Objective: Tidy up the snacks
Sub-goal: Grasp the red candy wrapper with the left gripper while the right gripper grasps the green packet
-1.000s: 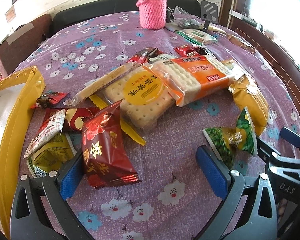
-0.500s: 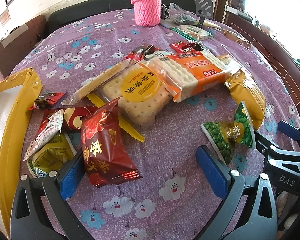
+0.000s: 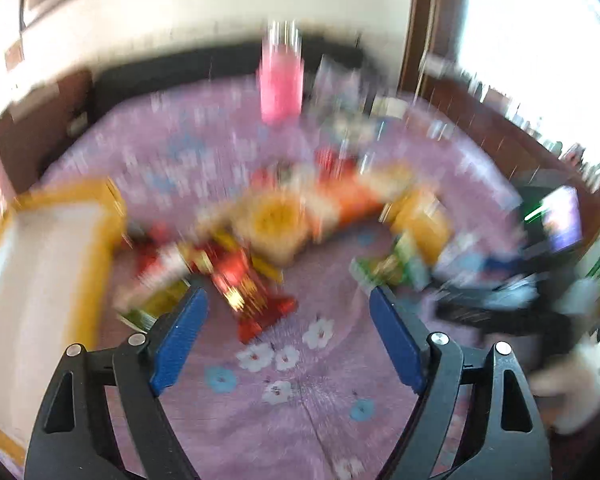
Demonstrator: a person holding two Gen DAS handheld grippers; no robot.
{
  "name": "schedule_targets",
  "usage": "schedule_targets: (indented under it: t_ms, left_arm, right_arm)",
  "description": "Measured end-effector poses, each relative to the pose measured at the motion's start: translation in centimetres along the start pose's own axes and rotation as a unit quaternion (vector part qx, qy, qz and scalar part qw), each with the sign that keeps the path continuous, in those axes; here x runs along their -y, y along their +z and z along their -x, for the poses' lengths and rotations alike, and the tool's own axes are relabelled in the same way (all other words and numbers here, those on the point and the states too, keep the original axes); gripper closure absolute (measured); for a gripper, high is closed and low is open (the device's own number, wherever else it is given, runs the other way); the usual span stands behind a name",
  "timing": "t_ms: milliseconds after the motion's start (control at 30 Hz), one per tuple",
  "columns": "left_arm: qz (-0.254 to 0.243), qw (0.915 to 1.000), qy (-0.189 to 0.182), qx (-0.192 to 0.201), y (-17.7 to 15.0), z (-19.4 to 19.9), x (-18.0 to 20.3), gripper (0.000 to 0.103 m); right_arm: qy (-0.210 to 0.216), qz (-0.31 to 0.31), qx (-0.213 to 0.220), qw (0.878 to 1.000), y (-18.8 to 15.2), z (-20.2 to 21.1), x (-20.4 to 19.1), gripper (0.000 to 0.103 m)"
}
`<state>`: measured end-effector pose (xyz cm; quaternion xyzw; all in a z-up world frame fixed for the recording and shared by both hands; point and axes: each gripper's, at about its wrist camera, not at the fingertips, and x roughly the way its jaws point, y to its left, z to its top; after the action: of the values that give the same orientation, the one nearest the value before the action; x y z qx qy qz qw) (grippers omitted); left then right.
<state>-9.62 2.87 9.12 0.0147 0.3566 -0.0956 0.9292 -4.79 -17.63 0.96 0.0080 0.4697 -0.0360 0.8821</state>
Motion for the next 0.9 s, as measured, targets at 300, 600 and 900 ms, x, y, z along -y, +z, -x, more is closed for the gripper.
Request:
schedule_targets:
  t_ms: [300, 600, 900]
  left_arm:
    - [0.022, 0.9833, 0.047, 0.175, 3.9, 16.2, -6.4, 0.017]
    - [0.042, 0.9989, -0.016, 0.011, 1.0, 5.7, -8.0, 0.050]
    - [0.048, 0.9948, -0.039, -0.080, -1.1, 0.4, -6.7, 0.046]
  right_arm:
    - [-0.035, -0.003, 0.077, 0.996, -1.3, 6.4, 2.1, 0.022]
    - [0.105, 0.022, 0.075, 0.991, -0.1, 8.1, -2.8, 0.044]
    - [0.088, 0.037, 0.062, 0.993, 0.4, 3.2, -6.5, 0.050]
